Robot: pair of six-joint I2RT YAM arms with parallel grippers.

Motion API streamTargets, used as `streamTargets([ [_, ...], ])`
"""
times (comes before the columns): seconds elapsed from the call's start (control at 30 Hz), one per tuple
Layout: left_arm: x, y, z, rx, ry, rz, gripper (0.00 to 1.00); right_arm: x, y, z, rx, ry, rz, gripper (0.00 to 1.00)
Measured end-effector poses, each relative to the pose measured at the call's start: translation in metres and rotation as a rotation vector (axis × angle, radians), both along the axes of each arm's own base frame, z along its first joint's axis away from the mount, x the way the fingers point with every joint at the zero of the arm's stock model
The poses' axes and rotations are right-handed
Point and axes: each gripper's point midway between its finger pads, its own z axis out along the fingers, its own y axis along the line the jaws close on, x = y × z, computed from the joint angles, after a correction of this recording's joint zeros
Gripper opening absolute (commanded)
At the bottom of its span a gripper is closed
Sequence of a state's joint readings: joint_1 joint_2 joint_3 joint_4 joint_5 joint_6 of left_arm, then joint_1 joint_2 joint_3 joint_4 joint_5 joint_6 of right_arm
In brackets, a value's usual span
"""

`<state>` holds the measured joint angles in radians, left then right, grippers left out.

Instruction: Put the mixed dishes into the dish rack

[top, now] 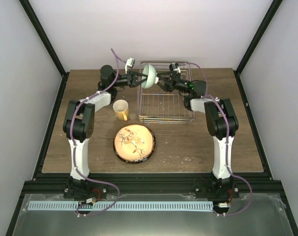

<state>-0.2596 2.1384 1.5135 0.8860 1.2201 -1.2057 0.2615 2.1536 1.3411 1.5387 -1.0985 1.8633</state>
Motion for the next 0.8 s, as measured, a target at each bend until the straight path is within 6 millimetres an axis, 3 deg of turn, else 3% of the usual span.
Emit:
streamTargets([
  [0.8,0.0033,0.0009,-0.0049,-0.006,-0.001,0.006,0.0,0.002,0.0016,-0.0032,0.003,0.031,0.009,0.59],
])
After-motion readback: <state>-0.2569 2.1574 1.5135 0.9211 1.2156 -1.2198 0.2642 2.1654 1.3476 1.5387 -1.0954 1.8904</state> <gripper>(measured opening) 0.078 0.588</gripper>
